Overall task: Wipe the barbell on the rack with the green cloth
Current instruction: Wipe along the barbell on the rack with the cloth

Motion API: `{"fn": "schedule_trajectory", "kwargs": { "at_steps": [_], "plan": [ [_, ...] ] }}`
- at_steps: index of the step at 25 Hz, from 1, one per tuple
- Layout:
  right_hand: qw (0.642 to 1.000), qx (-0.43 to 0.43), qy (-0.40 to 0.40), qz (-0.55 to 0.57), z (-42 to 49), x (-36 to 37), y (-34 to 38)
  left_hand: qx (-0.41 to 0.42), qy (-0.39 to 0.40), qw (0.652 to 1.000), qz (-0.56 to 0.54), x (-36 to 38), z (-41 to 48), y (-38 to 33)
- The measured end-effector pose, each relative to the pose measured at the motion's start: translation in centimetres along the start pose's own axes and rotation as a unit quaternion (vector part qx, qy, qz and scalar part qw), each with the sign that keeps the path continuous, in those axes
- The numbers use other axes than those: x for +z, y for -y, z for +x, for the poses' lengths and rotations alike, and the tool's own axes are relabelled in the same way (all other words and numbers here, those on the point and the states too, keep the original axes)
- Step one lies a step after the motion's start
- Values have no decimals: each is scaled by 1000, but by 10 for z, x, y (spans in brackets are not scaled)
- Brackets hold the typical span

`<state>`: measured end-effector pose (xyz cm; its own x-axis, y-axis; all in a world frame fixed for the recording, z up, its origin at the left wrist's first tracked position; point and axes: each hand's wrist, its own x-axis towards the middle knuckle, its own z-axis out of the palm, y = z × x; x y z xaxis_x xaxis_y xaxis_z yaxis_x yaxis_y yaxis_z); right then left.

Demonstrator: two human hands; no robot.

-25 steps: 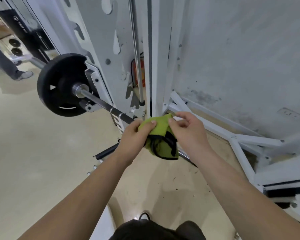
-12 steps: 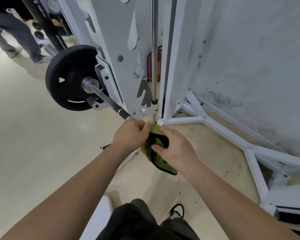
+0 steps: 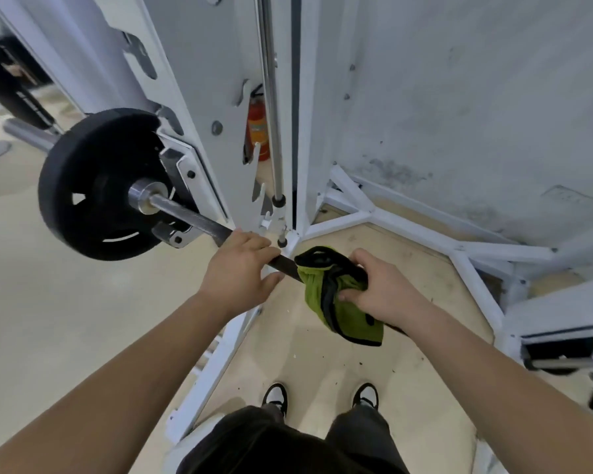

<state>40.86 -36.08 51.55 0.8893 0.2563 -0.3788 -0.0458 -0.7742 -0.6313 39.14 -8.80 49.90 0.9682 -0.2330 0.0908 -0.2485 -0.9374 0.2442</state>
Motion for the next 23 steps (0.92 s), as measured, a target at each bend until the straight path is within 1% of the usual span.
{"fn": "schedule_trajectory", "kwargs": {
  "at_steps": [2,5,8,11,13,15,18,21,23],
  "plan": [
    [1000,2,-14,-24,-4,10,6,-18,7,999,-30,0,2,10],
    [994,2,-82,-73,-8,26,12,-31,-29,997,-67,5,2,11],
    [992,-11,-108,-63,5,41,31,-42,-51,996,-65,9,2,9],
    [994,-20,-104,-18,21,55,53,-54,-39,997,-49,13,3,13],
    [997,-29,-68,-18,22,52,48,-64,-49,996,-41,13,6,15],
    [997,-46,-49,-38,13,39,33,-63,-49,995,-52,15,5,13],
    [994,-40,-79,-61,3,21,14,-66,-50,994,-77,15,3,12],
    [993,-1,-97,-60,-13,3,-2,-63,-52,993,-86,17,2,14],
    [991,14,-104,-86,-19,0,-6,-65,-60,992,-94,19,1,15]
  ]
}}
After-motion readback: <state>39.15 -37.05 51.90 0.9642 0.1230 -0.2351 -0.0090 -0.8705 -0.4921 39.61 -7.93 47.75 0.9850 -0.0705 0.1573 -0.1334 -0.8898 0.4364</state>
